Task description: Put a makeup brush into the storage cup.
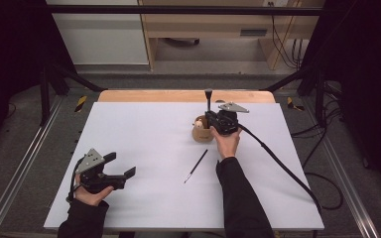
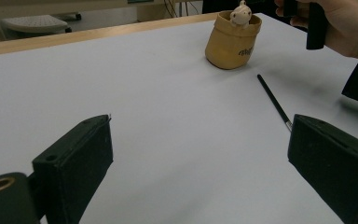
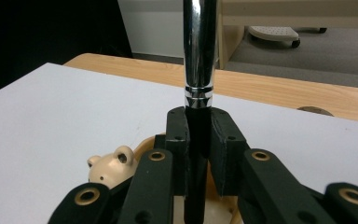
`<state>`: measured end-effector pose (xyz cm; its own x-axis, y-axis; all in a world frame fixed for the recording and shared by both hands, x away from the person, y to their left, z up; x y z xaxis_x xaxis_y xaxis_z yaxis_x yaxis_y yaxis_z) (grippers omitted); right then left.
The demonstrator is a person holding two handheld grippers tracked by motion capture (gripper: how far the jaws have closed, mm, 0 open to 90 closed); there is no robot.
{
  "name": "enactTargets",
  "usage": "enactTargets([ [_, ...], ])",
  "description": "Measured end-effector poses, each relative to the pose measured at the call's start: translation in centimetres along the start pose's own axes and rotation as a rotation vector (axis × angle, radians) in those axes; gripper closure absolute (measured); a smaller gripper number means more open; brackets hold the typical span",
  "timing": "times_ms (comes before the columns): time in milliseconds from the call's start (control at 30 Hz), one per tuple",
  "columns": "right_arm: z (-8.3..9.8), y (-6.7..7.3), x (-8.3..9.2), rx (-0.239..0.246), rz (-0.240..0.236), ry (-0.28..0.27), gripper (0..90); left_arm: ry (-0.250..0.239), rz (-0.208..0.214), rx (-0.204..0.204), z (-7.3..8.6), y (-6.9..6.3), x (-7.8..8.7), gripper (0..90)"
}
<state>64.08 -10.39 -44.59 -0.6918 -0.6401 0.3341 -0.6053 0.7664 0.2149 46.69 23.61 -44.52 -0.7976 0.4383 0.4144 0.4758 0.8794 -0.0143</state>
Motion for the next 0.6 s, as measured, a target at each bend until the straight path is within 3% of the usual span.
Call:
enactTargets([
  [233, 0.9, -0.3, -0.1, -0.011, 0.001, 0.020, 79.1, 0.002, 0.001, -0.005, 0.0, 0.0, 0.0, 6.0],
  [600, 1.0, 0.1, 0.5, 0.043, 0.014, 0.044, 74.2, 0.002, 0.001, -0.002, 0.0, -0.1, 0.0, 6.0],
])
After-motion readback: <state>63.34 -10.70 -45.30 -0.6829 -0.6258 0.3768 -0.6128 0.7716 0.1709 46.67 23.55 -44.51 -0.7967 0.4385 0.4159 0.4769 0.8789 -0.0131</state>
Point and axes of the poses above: each handheld gripper's, and its own axes: x roughly backward along the jaws, z roughly out of its underside, y roughly to its left, the point moved 5 cm from there along -x, roughly forward along the jaws, and after that the axes turned 11 degrees about -z, right-handed, at the moved point
